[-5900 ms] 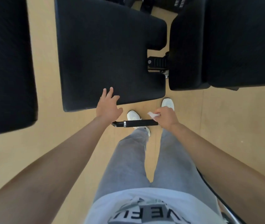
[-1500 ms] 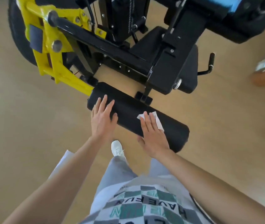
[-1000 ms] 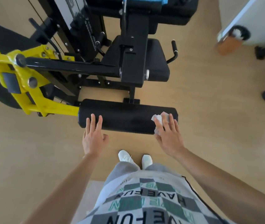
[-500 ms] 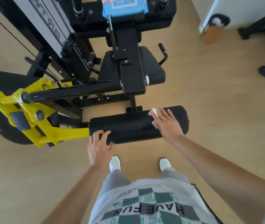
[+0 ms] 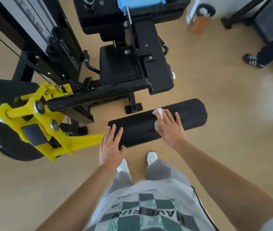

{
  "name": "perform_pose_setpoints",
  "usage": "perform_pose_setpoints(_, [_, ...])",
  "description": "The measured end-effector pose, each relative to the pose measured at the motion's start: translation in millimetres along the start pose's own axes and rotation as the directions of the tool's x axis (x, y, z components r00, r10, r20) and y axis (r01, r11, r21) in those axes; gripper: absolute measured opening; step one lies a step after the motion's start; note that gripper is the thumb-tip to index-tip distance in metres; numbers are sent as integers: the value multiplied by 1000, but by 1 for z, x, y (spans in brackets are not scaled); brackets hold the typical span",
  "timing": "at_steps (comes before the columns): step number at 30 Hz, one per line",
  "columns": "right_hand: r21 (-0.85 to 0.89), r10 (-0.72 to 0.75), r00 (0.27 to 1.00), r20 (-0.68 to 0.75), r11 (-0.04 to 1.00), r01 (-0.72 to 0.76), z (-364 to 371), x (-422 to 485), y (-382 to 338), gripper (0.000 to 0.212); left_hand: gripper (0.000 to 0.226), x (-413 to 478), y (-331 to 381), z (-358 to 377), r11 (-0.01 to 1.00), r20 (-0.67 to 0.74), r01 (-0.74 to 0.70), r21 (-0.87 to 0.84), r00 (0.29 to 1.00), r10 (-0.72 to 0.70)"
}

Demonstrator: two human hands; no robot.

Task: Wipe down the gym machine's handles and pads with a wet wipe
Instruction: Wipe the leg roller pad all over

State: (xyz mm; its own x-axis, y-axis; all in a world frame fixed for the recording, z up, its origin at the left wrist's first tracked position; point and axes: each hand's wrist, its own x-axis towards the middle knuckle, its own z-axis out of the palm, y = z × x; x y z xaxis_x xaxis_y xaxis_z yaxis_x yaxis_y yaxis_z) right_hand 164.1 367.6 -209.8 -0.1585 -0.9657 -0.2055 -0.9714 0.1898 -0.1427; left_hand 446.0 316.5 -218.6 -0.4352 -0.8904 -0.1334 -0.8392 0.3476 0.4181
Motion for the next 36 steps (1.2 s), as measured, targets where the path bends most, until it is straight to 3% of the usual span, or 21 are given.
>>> perform_pose_setpoints(7, [27, 274, 961, -24, 961, -274, -7, -3, 48, 58, 68, 1, 13, -6, 985, 40, 116, -128, 993, -111])
perform_pose_setpoints(11, [126, 244, 969, -45, 963, -237, -9, -4, 55, 64, 65, 4, 23, -11, 969, 41, 194, -151, 981, -190])
perform_pose_setpoints(19, [109, 159, 984, -75, 983, -150, -8, 1, 78, 50, 61, 8, 36, -4, 920, 34, 308, -244, 951, -309])
perform_pose_setpoints(24, [130, 132, 988, -82, 984, -121, -4, 8, 72, 50, 65, 9, 41, -2, 877, -41, 366, -312, 917, -398])
perform_pose_setpoints(27, [141, 44, 996, -81, 989, -32, -3, 12, 46, 51, 72, 4, 40, -1, 830, -29, 439, -345, 879, -476])
perform_pose_setpoints(30, [129, -138, 988, -74, 981, 147, 1, 13, -1, 76, 75, -1, 32, 1, 795, 38, 468, -386, 869, -493])
perform_pose_setpoints(33, [72, -304, 952, -38, 949, 306, 15, 18, -53, 90, 75, -4, 25, -1, 742, 92, 490, -458, 856, -508])
perform_pose_setpoints(36, [26, -428, 904, 14, 904, 428, 20, 24, -95, 89, 74, -4, 18, -4, 687, 133, 515, -513, 838, -530])
